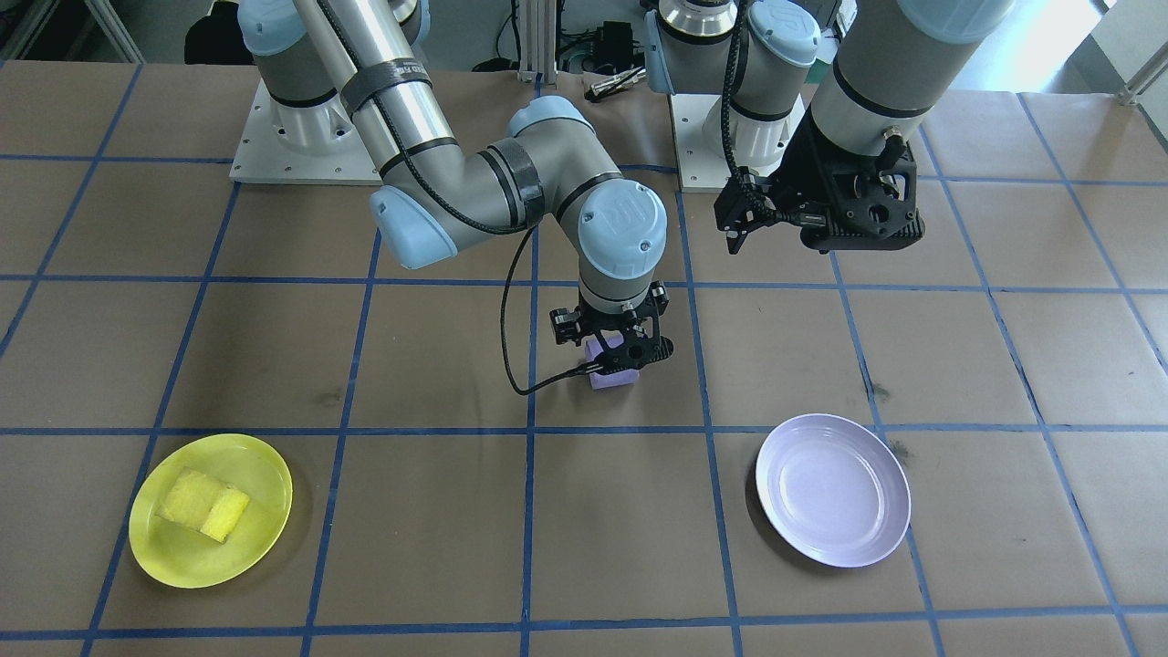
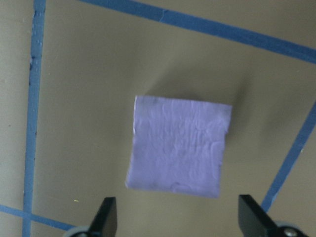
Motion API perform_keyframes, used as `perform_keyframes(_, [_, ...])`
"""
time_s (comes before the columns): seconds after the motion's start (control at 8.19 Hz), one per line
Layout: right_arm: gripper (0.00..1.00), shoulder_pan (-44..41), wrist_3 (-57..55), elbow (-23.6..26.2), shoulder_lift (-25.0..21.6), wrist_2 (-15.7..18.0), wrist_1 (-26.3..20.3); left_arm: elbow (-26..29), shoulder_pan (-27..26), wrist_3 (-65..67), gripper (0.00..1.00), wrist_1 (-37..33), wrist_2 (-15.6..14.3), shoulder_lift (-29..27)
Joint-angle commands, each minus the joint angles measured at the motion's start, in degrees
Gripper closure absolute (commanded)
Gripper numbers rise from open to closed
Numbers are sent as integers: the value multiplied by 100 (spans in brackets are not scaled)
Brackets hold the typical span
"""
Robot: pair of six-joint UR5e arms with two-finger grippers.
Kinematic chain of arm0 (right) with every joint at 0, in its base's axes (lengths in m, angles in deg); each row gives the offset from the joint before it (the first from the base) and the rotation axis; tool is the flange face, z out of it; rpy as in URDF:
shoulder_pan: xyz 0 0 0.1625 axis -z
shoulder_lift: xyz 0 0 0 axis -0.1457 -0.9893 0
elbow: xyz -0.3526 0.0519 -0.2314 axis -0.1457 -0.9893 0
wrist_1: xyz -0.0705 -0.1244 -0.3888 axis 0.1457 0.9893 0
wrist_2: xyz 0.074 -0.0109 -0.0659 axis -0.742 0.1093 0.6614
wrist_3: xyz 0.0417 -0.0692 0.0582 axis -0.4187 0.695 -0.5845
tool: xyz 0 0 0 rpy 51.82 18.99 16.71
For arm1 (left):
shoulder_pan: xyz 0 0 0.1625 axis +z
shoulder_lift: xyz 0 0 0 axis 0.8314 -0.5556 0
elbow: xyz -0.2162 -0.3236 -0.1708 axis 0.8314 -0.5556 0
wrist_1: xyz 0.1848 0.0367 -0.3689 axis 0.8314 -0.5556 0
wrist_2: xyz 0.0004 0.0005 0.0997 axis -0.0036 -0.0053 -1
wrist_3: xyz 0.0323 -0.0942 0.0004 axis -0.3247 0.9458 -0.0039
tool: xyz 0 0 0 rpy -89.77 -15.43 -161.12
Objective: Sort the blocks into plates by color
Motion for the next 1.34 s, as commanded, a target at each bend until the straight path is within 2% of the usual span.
perform_keyframes(0.0, [0, 490, 29, 31, -527, 99, -194, -11, 0, -4, 0, -17, -34, -50])
perform_keyframes(0.24, [0, 904, 177, 40, -975, 126, -711, -2, -52, 40, 0, 61, -17, -129])
perform_keyframes(0.49, [0, 1491, 509, 49, -1659, 529, -1361, 6, -219, 258, 0, 314, 36, -391])
perform_keyframes(0.61, [0, 1851, 869, 40, -1993, 548, -1521, 6, -472, 573, 0, 517, 36, -550])
perform_keyframes(0.85, [0, 2267, 925, 40, -2653, 670, -1426, 6, -973, 796, 0, 781, 19, -945])
perform_keyframes(0.98, [0, 2277, 908, 57, -2917, 1002, -1487, -20, -1036, 822, 0, 826, 36, -1086])
perform_keyframes(1.22, [0, 2294, 855, 189, -3069, 1111, -1487, -134, -1194, 831, 0, 844, 27, -1393])
